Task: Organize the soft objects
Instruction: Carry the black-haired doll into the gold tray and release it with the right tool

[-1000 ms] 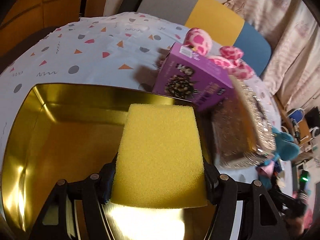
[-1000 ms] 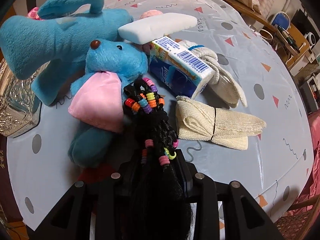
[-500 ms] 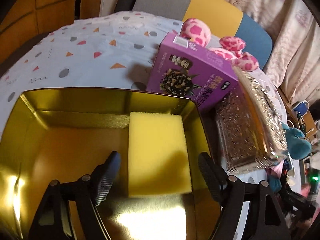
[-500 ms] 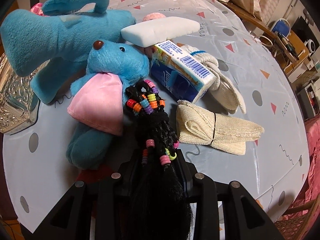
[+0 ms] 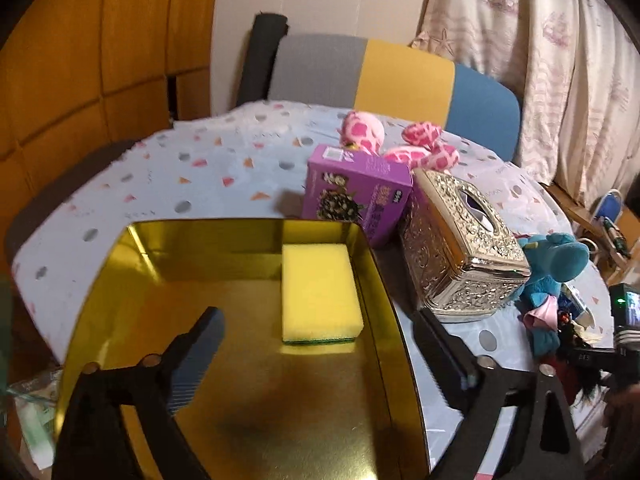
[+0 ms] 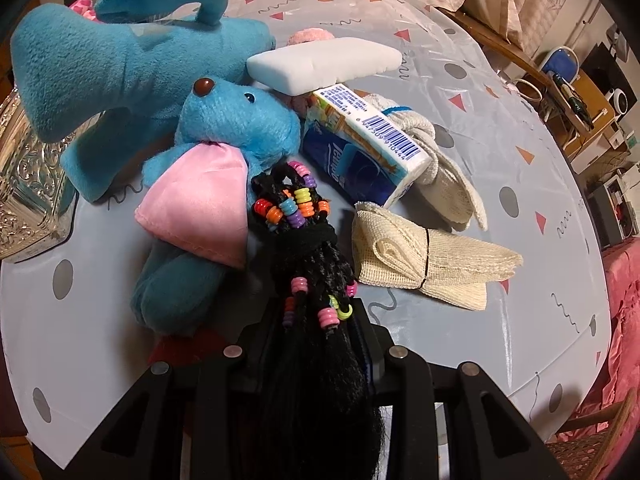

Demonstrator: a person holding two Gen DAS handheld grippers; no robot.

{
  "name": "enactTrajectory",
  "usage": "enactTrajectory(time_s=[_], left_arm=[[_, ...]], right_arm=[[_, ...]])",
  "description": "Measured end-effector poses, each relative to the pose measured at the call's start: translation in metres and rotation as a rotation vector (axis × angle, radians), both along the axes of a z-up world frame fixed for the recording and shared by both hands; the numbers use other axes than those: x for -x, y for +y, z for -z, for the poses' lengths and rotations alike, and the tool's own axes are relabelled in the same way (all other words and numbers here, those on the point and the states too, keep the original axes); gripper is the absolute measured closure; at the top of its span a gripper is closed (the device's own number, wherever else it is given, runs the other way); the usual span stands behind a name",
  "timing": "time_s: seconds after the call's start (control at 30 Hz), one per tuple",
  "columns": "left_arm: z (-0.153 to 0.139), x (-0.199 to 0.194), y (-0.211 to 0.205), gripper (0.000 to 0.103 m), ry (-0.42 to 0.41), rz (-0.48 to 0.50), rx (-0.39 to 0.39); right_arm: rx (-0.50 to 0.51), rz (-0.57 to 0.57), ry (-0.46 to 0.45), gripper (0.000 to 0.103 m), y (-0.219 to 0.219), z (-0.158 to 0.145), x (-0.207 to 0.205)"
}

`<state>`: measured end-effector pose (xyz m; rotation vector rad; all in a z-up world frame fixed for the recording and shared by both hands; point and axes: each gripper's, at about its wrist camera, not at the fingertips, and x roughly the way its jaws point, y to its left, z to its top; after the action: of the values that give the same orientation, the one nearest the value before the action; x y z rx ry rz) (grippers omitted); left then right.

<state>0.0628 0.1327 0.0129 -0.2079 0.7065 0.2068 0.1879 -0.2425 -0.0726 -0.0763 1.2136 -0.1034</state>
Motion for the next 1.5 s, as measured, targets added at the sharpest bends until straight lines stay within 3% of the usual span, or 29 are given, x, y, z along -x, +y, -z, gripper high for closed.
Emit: enactTrajectory(time_s=[0.3, 0.5, 0.63, 0.8, 0.97, 1.1, 1.33, 1.5], left_arm=[[-0.014, 0.024, -0.006, 0.0, -0.098, -0.007, -0.038], [-0.015, 0.036, 0.003, 0.0, -0.135, -0.049, -0.001], [-0.01, 0.035, 0.015, 0.0, -0.106, -0.032, 0.054], [-0.003, 0.036, 0.024, 0.0, -0.073, -0.026, 0.042], [-0.001, 0.043, 0.045, 0.0, -0.071, -0.069, 0.056], [-0.007, 0.055, 0.07, 0.0, -0.105, -0.148, 0.051], [-0.008, 0.07, 0.097, 0.0, -0.127, -0.217, 0.048], [-0.002, 0.07, 0.102, 0.0, -0.1, -0.219, 0.064]], right_arm=[[-0.058, -0.002, -0.091, 0.074, -0.004, -0.02, 0.006], [-0.071, 0.011, -0.187, 0.077, -0.005, -0.037, 0.012], [-0.128, 0.002, -0.265, 0.078, -0.006, -0.052, 0.022], [-0.22, -0.043, -0.327, 0.078, 0.01, -0.076, 0.049], [-0.366, -0.18, -0.347, 0.078, 0.059, -0.104, 0.071], [-0.451, -0.344, -0.296, 0.078, 0.129, -0.11, 0.078], [-0.525, -0.471, -0.156, 0.078, 0.234, -0.093, 0.079], [-0.481, -0.493, -0.109, 0.075, 0.28, -0.075, 0.085]])
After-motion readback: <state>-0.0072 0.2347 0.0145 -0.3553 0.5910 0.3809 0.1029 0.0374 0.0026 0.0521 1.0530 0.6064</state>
